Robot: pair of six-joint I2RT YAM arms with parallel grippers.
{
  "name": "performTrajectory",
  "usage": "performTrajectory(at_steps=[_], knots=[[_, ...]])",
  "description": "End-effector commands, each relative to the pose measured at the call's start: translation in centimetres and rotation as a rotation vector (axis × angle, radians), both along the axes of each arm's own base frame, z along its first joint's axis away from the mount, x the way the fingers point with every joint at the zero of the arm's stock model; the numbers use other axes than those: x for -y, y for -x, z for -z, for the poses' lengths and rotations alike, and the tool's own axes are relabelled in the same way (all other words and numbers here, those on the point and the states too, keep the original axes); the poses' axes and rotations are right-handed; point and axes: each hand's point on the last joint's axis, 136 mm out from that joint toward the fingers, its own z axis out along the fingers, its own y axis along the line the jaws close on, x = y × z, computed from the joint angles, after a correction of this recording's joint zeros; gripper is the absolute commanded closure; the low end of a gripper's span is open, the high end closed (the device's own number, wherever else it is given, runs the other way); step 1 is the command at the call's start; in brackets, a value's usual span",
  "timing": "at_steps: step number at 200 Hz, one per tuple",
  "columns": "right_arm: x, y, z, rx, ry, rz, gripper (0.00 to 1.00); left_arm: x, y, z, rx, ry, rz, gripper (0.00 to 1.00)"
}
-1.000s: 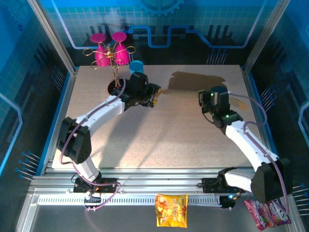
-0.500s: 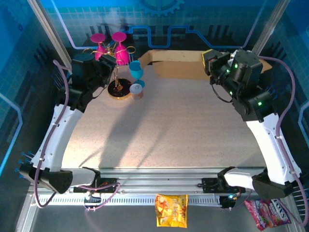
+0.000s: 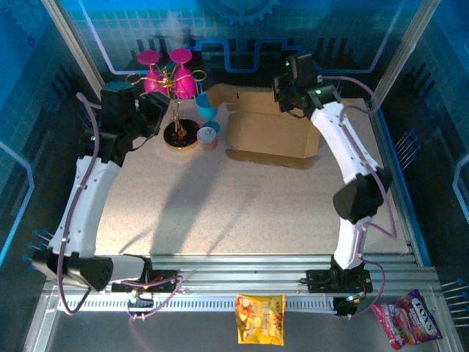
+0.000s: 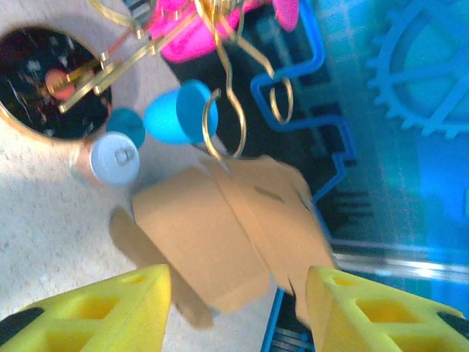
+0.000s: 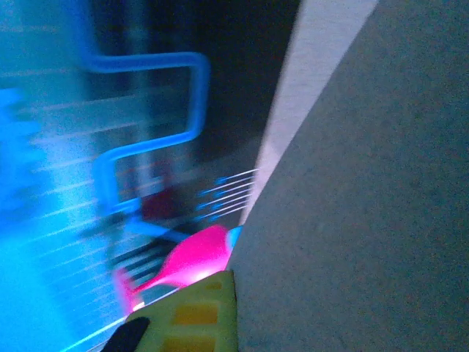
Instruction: Fold the paper box
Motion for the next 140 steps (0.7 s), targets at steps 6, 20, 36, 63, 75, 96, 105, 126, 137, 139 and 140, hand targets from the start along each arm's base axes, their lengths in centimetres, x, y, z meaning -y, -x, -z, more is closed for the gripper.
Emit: performTrajectory(at_steps=[6, 20, 36, 63, 75, 96, 105, 126, 137, 139, 140], knots=[[0.8, -0.3, -0.9, 0.002, 0.000, -0.015, 1.00, 4.1, -0.6, 1.4, -0.058, 0.077, 0.182, 0.44], [1.2, -0.5, 0.4, -0.016, 0.034, -0.030, 1.00, 5.6, -1.4, 1.6, -0.059, 0.089, 0.216, 0.44], [2.0, -0.4, 2.0, -0.042, 0.058, -0.031, 1.00, 7.1, -2.1, 2.0, -0.068, 0.092, 0.248, 0.44], [3.7, 0.1, 4.6, -0.085, 0.071, -0.032, 1.00, 9.4, -3.3, 2.3, -0.079, 0.091, 0.297, 0.44], [4.3, 1.1, 5.6, -0.127, 0.062, -0.039, 1.00, 10.2, -3.5, 2.6, -0.090, 0.088, 0.314, 0.44], [4.7, 2.9, 6.9, -0.159, 0.065, -0.050, 1.00, 11.4, -3.7, 3.2, -0.104, 0.094, 0.331, 0.44], [4.8, 3.5, 7.2, -0.164, 0.066, -0.049, 1.00, 11.9, -3.8, 3.5, -0.108, 0.106, 0.336, 0.44], [4.7, 4.2, 8.8, -0.193, 0.052, -0.052, 1.00, 13.5, -4.7, 4.1, -0.104, 0.140, 0.353, 0.45], [4.6, 4.3, 9.4, -0.203, 0.039, -0.059, 1.00, 14.4, -5.4, 4.5, -0.103, 0.156, 0.364, 0.46], [4.5, 4.3, 9.5, -0.205, 0.039, -0.059, 1.00, 14.6, -5.6, 4.6, -0.102, 0.159, 0.367, 0.46], [4.5, 4.3, 9.5, -0.205, 0.039, -0.060, 1.00, 14.7, -5.6, 4.5, -0.100, 0.160, 0.370, 0.46]])
